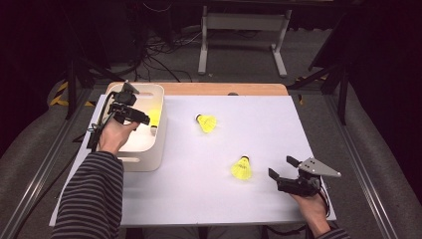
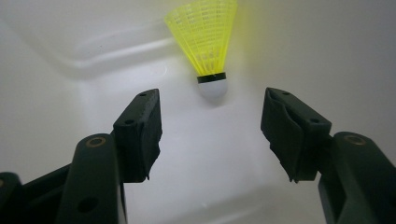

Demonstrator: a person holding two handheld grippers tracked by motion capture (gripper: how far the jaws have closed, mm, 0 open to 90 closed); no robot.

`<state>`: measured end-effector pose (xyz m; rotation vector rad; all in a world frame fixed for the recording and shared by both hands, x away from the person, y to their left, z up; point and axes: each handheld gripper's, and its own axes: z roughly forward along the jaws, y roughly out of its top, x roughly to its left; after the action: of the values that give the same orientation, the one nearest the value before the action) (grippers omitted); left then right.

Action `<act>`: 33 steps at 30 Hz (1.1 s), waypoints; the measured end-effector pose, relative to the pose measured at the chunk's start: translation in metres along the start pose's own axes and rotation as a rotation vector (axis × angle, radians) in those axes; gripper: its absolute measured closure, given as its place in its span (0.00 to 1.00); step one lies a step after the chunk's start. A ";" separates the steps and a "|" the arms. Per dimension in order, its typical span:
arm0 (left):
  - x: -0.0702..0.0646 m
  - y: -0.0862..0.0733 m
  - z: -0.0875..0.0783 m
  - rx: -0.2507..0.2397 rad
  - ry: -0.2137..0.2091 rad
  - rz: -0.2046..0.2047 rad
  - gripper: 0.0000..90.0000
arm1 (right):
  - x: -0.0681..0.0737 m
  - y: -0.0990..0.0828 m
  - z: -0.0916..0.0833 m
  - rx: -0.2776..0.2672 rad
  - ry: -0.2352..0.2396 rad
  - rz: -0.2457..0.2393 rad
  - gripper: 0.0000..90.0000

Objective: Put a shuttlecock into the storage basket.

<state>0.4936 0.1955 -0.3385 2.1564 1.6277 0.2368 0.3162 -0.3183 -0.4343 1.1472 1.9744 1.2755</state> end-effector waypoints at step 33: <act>-0.017 -0.017 -0.031 -0.100 -0.079 0.022 0.42 | 0.000 0.000 -0.001 -0.006 -0.003 0.001 0.18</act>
<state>0.4617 0.1902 -0.3160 2.0828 1.5165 0.2319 0.3150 -0.3189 -0.4336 1.1467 1.9666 1.2794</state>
